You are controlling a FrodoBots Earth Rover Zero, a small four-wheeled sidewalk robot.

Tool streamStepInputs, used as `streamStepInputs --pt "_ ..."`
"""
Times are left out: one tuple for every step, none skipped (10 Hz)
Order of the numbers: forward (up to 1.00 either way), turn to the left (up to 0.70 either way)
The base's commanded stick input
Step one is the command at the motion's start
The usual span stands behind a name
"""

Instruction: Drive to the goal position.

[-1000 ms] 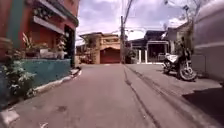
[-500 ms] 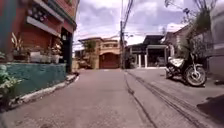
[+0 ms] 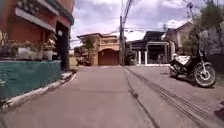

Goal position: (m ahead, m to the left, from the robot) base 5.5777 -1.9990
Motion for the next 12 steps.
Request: streamStepInputs --pt "0.7 -0.16" --pt "0.7 -0.16" --pt "0.7 -0.17" --pt "0.7 -0.01" --pt "0.7 0.0" --pt "0.7 0.0" --pt "0.7 0.0" --pt "0.7 0.0" --pt "0.7 0.0" --pt "0.7 0.0" --pt "0.7 0.0" --pt "0.7 0.0"
